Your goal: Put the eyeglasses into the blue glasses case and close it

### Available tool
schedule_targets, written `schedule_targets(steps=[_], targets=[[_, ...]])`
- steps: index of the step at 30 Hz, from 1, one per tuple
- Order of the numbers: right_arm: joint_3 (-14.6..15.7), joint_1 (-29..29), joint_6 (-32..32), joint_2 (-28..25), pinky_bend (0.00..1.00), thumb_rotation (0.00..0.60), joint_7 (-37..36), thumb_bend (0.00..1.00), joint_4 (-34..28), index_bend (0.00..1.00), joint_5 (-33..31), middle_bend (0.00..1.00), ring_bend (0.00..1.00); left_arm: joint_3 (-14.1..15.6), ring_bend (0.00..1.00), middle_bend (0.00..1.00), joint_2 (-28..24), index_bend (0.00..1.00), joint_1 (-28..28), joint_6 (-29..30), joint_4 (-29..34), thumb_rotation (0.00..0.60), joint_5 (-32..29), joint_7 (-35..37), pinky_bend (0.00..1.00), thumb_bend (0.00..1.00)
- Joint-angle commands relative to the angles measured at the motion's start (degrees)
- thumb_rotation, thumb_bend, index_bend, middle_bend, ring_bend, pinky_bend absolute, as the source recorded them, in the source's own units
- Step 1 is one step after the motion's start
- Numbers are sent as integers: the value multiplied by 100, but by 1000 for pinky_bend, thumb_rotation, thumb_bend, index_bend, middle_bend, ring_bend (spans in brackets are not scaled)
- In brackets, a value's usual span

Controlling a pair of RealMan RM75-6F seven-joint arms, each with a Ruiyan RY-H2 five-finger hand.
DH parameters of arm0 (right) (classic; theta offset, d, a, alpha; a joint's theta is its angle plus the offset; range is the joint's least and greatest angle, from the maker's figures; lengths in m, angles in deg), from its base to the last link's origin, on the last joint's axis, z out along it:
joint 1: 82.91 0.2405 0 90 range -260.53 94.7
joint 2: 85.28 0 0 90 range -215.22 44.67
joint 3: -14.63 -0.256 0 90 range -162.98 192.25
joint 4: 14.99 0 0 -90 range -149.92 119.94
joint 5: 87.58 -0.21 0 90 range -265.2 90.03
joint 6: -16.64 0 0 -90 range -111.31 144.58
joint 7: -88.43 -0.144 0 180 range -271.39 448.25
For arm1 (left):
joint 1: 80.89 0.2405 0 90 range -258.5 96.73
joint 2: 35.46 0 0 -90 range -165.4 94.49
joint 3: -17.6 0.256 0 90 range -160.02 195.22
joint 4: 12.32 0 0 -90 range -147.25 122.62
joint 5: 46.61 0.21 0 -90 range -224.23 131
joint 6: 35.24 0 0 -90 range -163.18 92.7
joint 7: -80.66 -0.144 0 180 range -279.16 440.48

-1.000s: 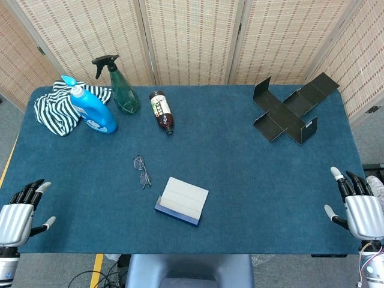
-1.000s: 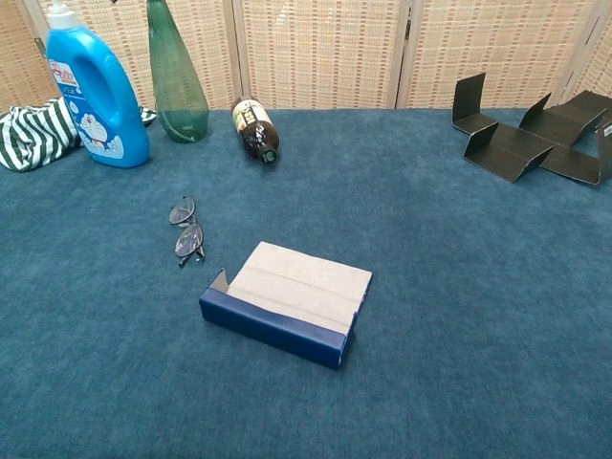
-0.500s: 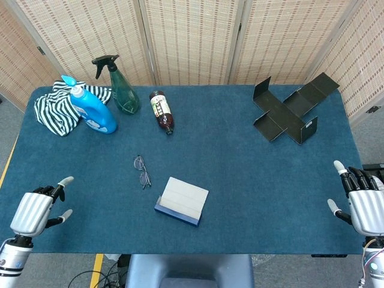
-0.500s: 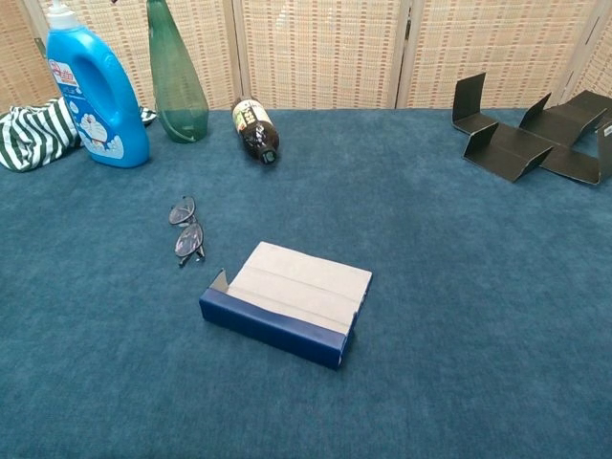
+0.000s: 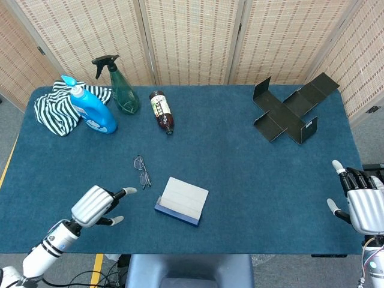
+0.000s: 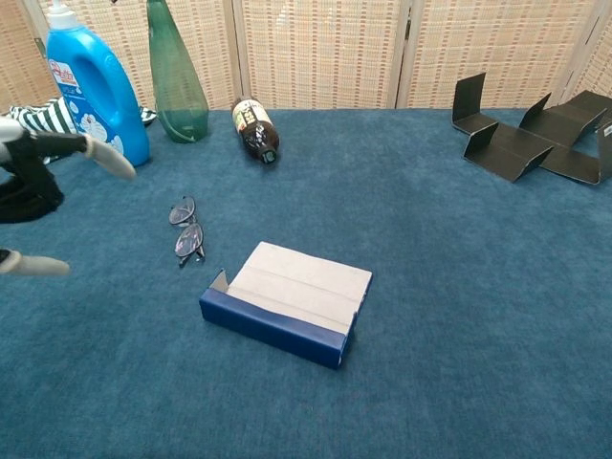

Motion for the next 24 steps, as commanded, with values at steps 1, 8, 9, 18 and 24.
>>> schedule_targets(steps=[1,8,9,18,24], targets=[[-6,-4,19,15,179,600,16,268,5,30,-3,221,201,50,852,945,271,255,-342,-399,-37,600,100,58,890,217],[2,-29,39,24,179,600,-71,268,72,30,-25,224,201,-99,866,957,865,254,-867,-1194,-205,600,-290,-304,897,217],[2,-36,43,24,179,600,-94,268,90,30,-35,224,201,-144,867,959,983,254,-930,-1281,-252,600,-379,-433,897,217],[5,-71,73,12,179,600,-228,268,191,30,-58,224,202,-414,868,961,1699,250,-1245,-1768,-551,600,-1154,-1456,898,217],[6,-69,34,43,179,600,-314,268,263,30,-97,229,202,-524,871,964,2049,269,-1388,-2072,-671,600,-1824,-1927,899,218]])
